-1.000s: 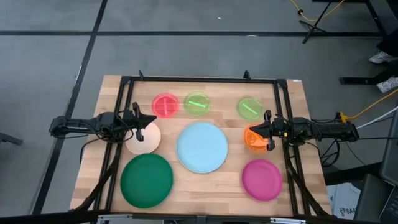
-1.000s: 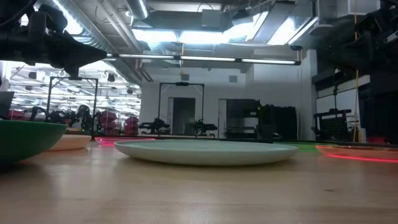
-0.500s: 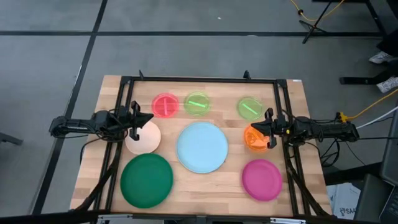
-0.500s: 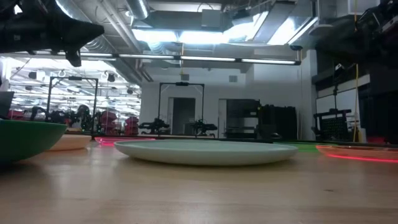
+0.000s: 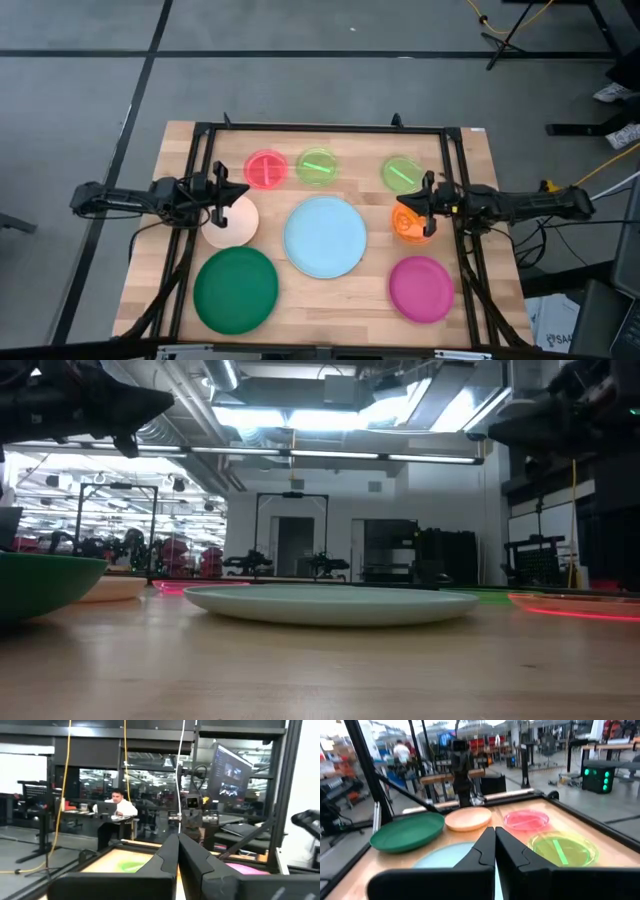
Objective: Stack plastic plates
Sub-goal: Stack the green plate on top of the light blue plate
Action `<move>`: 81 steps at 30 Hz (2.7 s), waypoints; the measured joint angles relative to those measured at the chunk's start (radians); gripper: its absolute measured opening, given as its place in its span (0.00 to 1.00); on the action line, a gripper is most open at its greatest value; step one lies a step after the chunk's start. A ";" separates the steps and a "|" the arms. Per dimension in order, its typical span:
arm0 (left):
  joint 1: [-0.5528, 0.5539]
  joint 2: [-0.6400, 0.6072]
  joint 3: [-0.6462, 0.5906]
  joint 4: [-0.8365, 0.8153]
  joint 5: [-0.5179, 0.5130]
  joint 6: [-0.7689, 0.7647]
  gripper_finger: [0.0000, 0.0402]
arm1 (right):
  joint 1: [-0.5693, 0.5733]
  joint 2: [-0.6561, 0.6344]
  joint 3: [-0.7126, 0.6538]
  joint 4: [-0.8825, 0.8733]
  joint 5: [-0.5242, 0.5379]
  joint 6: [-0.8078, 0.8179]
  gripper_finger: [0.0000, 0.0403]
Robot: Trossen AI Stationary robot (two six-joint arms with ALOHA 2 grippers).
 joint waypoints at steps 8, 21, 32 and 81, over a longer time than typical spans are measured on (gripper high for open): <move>0.000 0.056 0.000 0.058 -0.010 0.030 0.01 | 0.000 0.388 0.180 0.033 0.023 -0.009 0.00; 0.000 0.071 0.000 0.149 0.042 0.108 0.01 | 0.000 0.976 0.447 0.297 -0.024 0.019 0.00; -0.020 0.071 0.000 0.144 0.059 0.048 0.01 | 0.001 1.328 0.757 0.234 -0.132 0.087 0.00; -0.028 0.089 0.000 0.161 -0.020 0.017 0.01 | 0.112 2.074 1.725 -0.293 -0.275 0.316 0.34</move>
